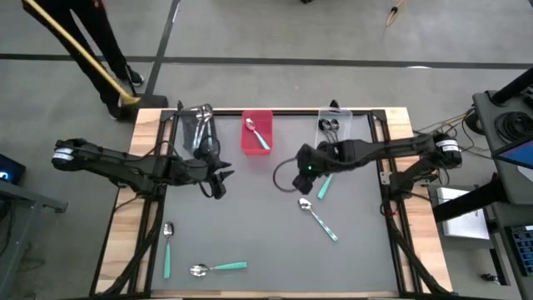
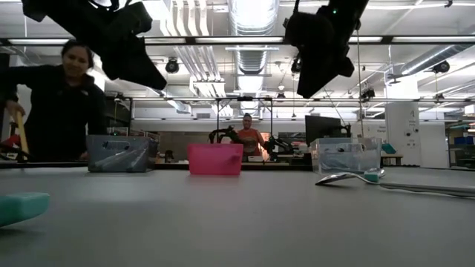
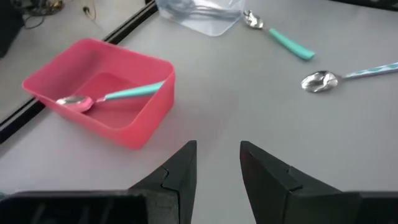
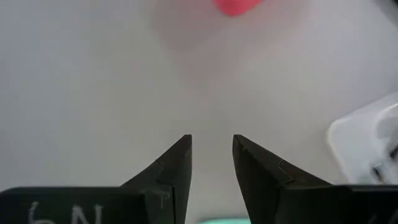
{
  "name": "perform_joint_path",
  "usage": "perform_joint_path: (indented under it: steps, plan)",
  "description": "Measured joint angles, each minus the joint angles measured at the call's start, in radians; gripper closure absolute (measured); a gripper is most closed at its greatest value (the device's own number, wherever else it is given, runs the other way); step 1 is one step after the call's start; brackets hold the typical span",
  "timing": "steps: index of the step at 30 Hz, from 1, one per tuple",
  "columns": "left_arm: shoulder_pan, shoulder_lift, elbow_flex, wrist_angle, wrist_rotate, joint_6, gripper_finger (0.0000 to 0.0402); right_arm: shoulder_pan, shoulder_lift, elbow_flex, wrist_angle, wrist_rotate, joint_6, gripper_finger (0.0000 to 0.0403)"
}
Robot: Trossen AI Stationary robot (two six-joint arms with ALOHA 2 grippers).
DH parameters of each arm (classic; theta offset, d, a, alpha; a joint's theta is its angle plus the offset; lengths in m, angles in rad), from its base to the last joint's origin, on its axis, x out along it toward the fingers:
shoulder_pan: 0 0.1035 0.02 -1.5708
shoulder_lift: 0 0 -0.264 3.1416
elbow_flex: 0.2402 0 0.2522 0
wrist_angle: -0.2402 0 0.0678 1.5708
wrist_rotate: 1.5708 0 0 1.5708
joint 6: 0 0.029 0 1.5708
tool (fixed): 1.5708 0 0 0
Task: Sort silverware by color (type)
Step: Put the blue patterned spoon into the black bin
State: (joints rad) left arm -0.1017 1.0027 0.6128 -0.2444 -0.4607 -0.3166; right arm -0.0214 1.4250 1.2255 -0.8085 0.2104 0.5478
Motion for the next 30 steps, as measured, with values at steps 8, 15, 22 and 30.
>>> perform_joint_path:
  steps: [8, 15, 22, 30]
  plan:
    - [0.0, -0.001, 0.076, -0.099, -0.002, -0.01, 0.0297, 0.099, 0.012, 0.0, -0.01, -0.019, 0.226, 0.0295]
    - [0.0, 0.004, 0.181, -0.166, -0.004, -0.007, 0.0297, 0.181, 0.095, 0.0, -0.069, -0.111, 0.331, 0.0259]
    - [0.0, 0.006, 0.188, -0.135, -0.003, -0.019, 0.0297, 0.273, 0.226, -0.001, -0.162, -0.222, 0.417, 0.023]
    - [0.0, 0.013, 0.177, -0.122, -0.003, -0.043, 0.0297, 0.32, 0.332, -0.001, -0.171, -0.219, 0.433, 0.0236]
